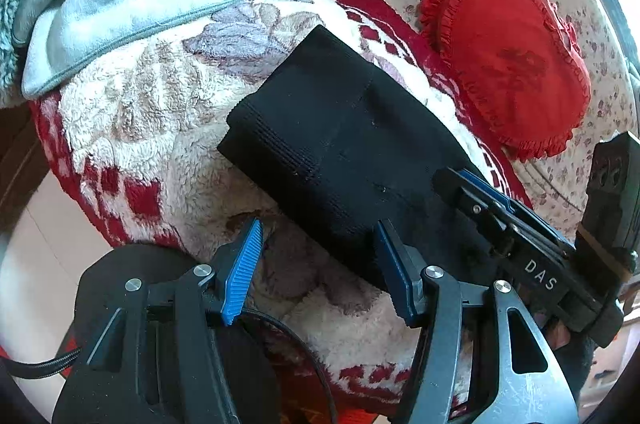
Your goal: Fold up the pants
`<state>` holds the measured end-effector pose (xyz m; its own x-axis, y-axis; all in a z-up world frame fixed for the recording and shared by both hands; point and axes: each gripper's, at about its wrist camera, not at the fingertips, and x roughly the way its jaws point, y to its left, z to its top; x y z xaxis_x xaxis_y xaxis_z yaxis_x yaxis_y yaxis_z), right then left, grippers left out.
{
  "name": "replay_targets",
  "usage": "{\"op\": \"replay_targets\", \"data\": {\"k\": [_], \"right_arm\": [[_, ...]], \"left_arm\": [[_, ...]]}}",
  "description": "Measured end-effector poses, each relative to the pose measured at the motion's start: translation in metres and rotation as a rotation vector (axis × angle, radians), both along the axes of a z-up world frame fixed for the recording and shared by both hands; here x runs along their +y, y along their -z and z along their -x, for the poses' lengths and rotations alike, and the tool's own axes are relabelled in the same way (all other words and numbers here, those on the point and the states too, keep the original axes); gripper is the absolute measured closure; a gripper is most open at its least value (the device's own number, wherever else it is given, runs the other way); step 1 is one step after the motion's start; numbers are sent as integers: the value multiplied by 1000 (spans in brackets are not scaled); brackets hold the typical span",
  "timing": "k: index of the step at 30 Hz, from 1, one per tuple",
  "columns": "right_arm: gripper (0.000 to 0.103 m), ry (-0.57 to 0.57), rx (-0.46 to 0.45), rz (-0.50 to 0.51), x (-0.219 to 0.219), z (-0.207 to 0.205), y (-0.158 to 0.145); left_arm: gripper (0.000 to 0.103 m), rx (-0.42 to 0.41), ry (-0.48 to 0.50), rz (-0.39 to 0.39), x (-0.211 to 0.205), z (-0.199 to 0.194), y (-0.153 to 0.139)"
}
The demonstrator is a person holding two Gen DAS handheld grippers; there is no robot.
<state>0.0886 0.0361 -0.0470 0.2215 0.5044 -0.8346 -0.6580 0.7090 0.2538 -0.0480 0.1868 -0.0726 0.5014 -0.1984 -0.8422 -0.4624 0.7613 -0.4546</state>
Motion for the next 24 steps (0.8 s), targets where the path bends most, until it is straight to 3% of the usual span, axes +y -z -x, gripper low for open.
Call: {"op": "replay_targets", "data": {"k": [17,24], "right_arm": [[59,-43,-6,2,35,-6,-5],[57,-75,-3,2,53,-12,-9]], "left_arm": [[40,-10,12,63,7,-9,9],[39,-28,39,170,12,-8,14]]}}
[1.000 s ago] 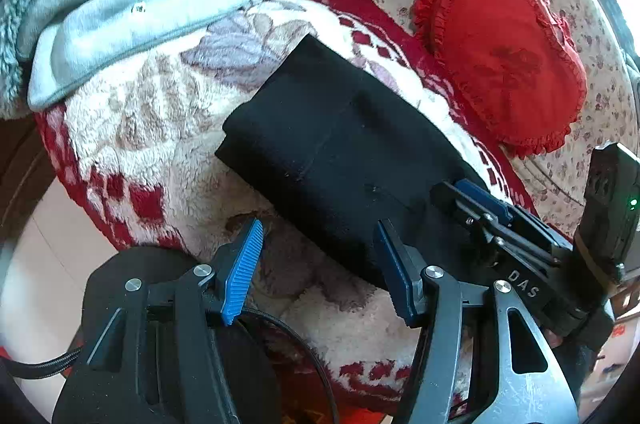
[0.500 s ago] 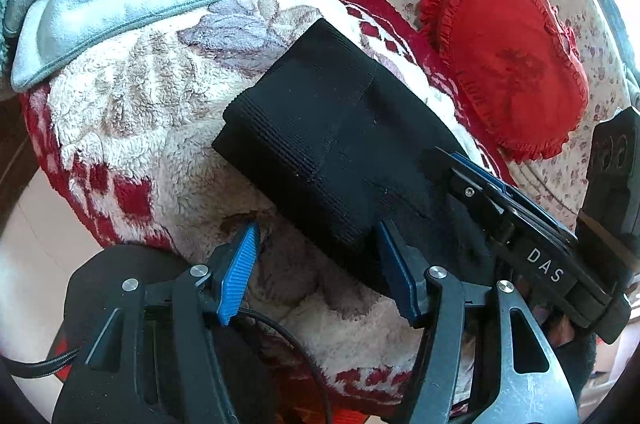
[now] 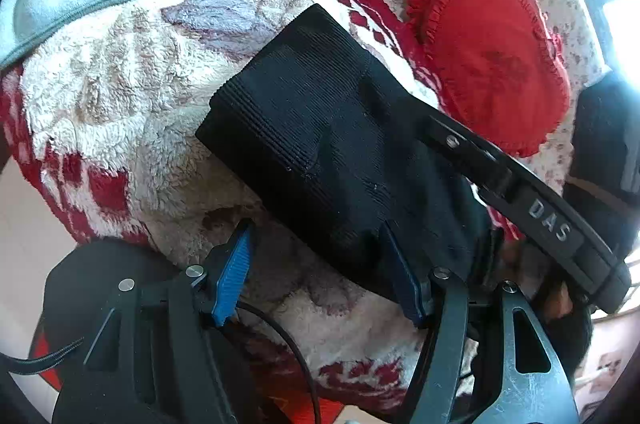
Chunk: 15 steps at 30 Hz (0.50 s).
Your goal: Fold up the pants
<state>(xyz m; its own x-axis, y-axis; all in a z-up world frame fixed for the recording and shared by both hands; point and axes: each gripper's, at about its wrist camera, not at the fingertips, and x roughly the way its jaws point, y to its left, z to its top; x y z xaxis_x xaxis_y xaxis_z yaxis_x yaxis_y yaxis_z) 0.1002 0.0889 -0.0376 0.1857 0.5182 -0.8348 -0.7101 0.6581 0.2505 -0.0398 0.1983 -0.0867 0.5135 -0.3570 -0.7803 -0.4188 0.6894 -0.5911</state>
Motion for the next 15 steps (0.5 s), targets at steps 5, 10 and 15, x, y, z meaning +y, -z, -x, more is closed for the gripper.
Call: {"op": "replay_targets", "data": {"k": [5,10,15], "right_arm": [[56,-43,-11,1,19,-5,-3],[56,-102,-41,34,41,-13,3],[55,-134,-8,65,58,-28,26]], "left_arm": [[38,-3,-21,5,6,-3,2],[30,-21,-38,17,5,-9,3],[24,-37,-59,28,3,-21,1]]}}
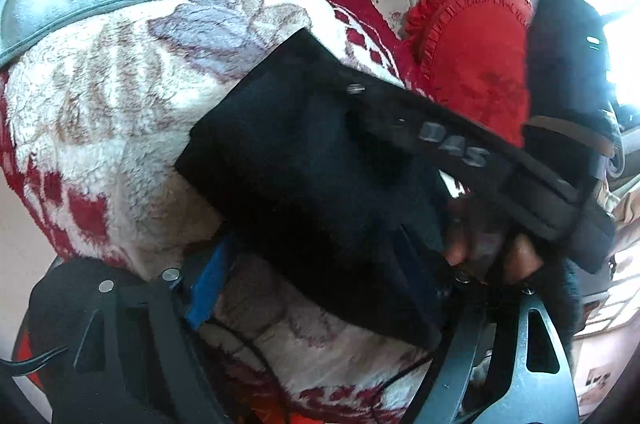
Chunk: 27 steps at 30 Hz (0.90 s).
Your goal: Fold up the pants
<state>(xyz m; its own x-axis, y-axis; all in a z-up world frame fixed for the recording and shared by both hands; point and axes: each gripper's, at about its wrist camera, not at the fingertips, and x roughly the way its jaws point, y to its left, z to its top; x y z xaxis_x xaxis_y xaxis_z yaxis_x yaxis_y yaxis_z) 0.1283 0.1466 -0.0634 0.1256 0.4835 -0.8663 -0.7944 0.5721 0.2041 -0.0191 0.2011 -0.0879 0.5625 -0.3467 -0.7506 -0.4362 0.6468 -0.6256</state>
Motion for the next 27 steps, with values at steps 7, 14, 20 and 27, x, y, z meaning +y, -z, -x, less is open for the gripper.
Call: {"op": "replay_targets", "data": {"k": [7,14,20,27], "right_arm": [[67,70,110,-136,-11,-11,21],[83,83,97,-270,-37,-3,-23],[84,176,15,-443,-126,9,-96],[86,505,-77,-398,-270,29,-104]], "left_arm": [[61,-22,-23,-70,-4,-5,-4],[80,-166,53,-183,-26,1,-52],[80,-320,258,-264,-97,4,-103],[80,-247,514,-332,-210,-20,-63]]}}
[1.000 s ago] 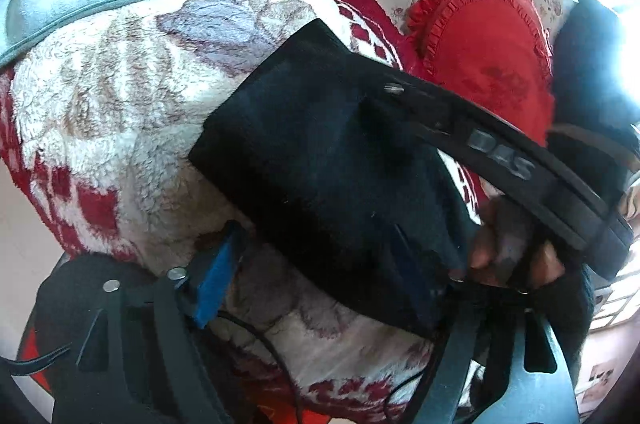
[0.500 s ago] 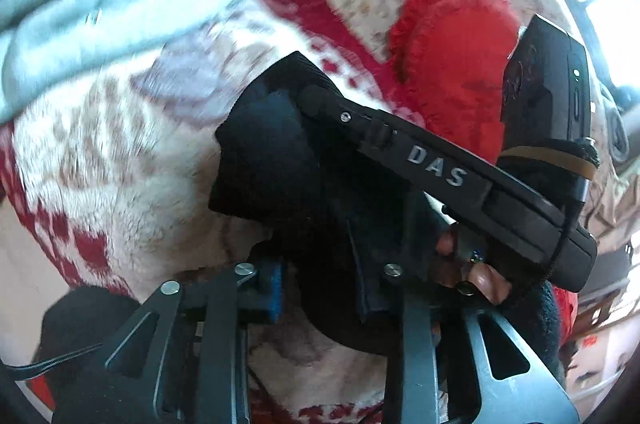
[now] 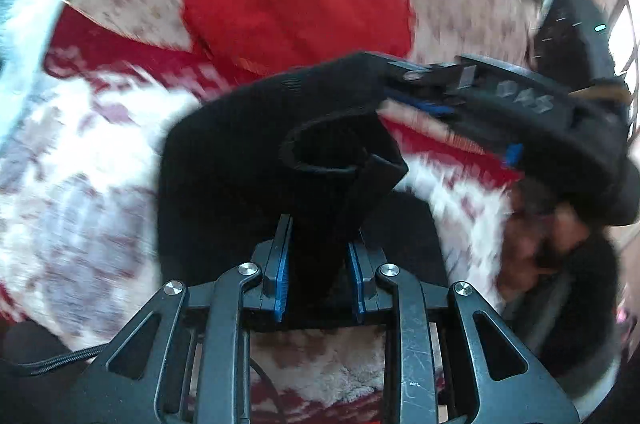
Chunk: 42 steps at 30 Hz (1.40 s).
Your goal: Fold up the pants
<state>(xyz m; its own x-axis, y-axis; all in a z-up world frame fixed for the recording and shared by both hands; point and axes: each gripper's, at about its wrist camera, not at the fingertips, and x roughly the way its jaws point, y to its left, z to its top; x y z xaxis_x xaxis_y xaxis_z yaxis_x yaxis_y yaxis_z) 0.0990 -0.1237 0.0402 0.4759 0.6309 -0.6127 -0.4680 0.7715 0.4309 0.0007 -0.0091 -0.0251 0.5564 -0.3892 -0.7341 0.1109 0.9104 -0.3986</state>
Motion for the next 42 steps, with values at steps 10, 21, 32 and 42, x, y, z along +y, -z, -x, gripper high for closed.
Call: {"op": "replay_targets", "data": {"k": [10,21,32,42], "right_arm": [[54,171,202,-182,-87,26,50],[61,56,295,-106,-28,22,86],[91,23,50,-26,-55,61,15],[65,247,157,191,-121,65,56]], "left_arm": [[58,8,152,-31,-12,16,-9],[58,24,-45,-49,56,25,-8],[56,3,-61,-40,47,20,-24],[55,51,-3,-127,7,1,-5]]}}
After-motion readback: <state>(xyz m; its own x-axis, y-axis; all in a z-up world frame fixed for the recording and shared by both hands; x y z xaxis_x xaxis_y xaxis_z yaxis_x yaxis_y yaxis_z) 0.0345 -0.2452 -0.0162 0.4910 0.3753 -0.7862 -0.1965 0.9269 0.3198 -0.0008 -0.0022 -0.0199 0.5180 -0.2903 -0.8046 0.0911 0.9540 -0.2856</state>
